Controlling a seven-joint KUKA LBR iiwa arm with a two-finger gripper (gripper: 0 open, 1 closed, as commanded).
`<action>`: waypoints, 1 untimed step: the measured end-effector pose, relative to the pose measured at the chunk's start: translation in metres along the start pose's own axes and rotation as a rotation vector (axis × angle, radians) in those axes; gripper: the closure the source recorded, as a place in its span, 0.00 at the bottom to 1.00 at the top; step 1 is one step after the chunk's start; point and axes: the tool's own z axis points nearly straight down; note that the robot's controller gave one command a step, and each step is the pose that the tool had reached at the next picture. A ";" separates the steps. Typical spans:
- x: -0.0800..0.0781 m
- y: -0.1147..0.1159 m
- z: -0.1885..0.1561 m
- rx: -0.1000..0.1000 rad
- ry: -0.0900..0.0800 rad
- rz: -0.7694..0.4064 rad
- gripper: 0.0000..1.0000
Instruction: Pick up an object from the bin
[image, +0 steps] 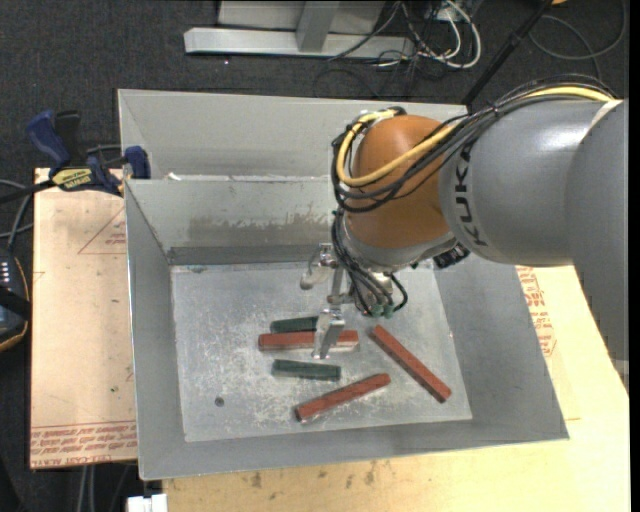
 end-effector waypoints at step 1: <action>-0.034 -0.011 0.075 -0.002 -0.011 -0.112 1.00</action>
Offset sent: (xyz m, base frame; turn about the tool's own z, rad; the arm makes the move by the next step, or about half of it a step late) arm 0.0000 0.0000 0.0000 0.0000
